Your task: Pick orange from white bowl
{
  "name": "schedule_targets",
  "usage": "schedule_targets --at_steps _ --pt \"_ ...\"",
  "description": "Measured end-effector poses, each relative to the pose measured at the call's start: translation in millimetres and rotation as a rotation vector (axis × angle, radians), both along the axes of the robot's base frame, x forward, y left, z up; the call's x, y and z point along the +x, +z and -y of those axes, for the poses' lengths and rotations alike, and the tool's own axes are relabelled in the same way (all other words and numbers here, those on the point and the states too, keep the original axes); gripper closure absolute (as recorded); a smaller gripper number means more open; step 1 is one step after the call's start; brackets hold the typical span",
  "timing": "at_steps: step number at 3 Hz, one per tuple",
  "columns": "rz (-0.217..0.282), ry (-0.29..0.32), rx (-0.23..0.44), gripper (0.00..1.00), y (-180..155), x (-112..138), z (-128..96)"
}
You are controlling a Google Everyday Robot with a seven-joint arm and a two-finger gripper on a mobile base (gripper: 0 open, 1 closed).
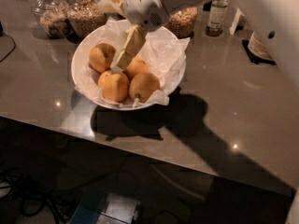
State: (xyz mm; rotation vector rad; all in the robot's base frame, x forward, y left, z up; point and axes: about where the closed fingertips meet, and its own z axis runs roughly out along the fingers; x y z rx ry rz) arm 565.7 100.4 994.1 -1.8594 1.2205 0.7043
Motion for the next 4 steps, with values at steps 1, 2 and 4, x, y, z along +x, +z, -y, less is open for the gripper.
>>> schedule_targets --at_steps 1,2,4 --pt "-0.053 0.081 0.035 0.00 -17.2 5.1 -32.7" --pt "0.000 0.128 0.011 0.00 -1.5 17.1 -53.0" --pt "0.079 0.075 -0.038 0.20 19.7 57.1 -59.3"
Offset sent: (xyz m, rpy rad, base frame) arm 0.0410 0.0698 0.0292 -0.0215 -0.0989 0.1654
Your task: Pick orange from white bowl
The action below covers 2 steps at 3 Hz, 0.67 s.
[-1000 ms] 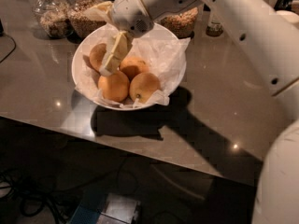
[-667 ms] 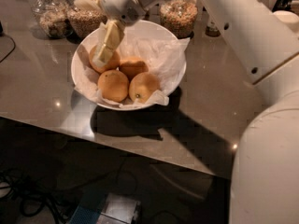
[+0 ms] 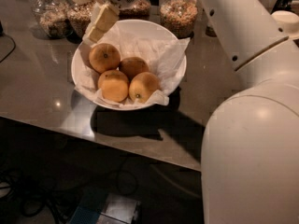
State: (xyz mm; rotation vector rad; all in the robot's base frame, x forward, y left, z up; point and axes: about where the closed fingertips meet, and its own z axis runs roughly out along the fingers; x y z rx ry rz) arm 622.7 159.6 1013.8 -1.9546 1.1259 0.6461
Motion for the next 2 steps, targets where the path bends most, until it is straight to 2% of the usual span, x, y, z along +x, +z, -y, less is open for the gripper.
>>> schedule_targets --at_steps 1,2 --pt "-0.019 -0.042 -0.014 0.18 -6.9 9.2 8.0" --pt "-0.074 -0.088 -0.019 0.17 -23.0 9.0 19.0"
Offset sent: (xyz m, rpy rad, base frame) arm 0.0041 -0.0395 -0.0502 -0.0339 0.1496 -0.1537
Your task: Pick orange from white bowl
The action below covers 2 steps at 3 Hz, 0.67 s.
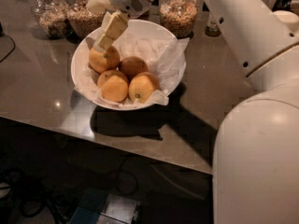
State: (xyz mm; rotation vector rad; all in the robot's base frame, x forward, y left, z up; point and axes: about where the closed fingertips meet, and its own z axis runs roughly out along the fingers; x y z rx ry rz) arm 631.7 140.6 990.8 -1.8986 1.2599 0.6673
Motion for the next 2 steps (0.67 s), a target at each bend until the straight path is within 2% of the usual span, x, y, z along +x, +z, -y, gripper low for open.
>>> schedule_targets --at_steps 1,2 --pt "-0.058 -0.034 0.016 0.18 -21.2 -11.0 6.7" --pt "-0.118 -0.052 0.045 0.19 -44.9 -23.7 3.7"
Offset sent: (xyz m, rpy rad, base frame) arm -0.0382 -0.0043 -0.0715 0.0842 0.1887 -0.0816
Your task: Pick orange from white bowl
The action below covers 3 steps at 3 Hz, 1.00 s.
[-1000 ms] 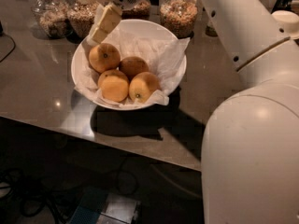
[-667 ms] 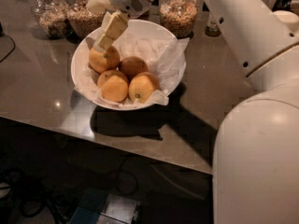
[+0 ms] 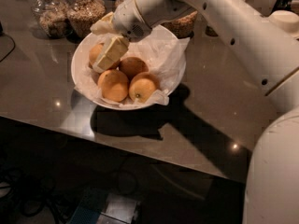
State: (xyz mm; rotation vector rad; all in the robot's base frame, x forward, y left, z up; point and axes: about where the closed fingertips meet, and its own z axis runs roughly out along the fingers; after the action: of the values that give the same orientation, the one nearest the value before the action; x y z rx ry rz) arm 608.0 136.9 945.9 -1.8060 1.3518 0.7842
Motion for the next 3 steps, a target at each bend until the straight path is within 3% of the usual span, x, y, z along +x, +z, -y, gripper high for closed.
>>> schedule_targets --at_steps 1,2,3 --pt "-0.002 -0.002 0.033 0.24 -2.5 -2.7 -9.5" --pt "0.029 -0.028 0.066 0.22 8.2 5.8 -12.4" --pt "0.027 -0.086 0.088 0.09 14.2 15.6 -7.9"
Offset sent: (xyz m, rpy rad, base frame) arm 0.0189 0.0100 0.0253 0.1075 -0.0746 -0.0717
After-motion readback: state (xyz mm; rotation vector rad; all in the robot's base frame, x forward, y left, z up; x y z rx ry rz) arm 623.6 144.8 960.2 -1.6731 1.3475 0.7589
